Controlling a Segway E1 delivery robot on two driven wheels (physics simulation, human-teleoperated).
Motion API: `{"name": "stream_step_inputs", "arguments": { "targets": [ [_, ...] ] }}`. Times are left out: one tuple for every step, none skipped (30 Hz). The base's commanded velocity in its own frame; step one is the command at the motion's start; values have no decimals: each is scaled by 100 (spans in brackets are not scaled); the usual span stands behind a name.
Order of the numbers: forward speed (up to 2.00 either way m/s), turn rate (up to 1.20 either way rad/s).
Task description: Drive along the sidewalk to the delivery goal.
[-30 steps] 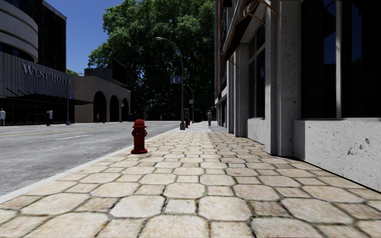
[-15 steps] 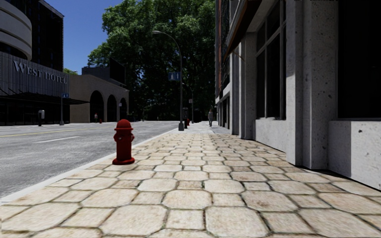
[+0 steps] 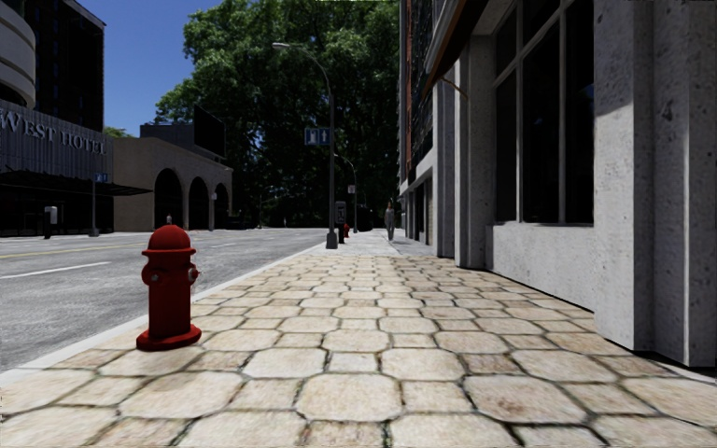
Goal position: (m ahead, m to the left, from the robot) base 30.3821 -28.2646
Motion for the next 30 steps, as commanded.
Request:
{"name": "stream_step_inputs", "arguments": {
  "targets": [
    [200, 0],
    [200, 0],
    [200, 0],
    [200, 0],
    [200, 0],
    [200, 0],
    [200, 0],
    [200, 0],
    [200, 0],
    [200, 0],
    [200, -9],
    [200, -23],
    [200, -29],
    [200, -30],
    [200, -30],
    [200, -13],
    [200, 0],
    [200, 0],
    [200, 0],
    [200, 0],
    [200, 0],
    [200, 0],
    [200, 0],
    [200, 0],
    [200, 0],
    [200, 0],
    [200, 0],
    [200, 0],
    [200, 0],
    [200, 0]
  ]
}}
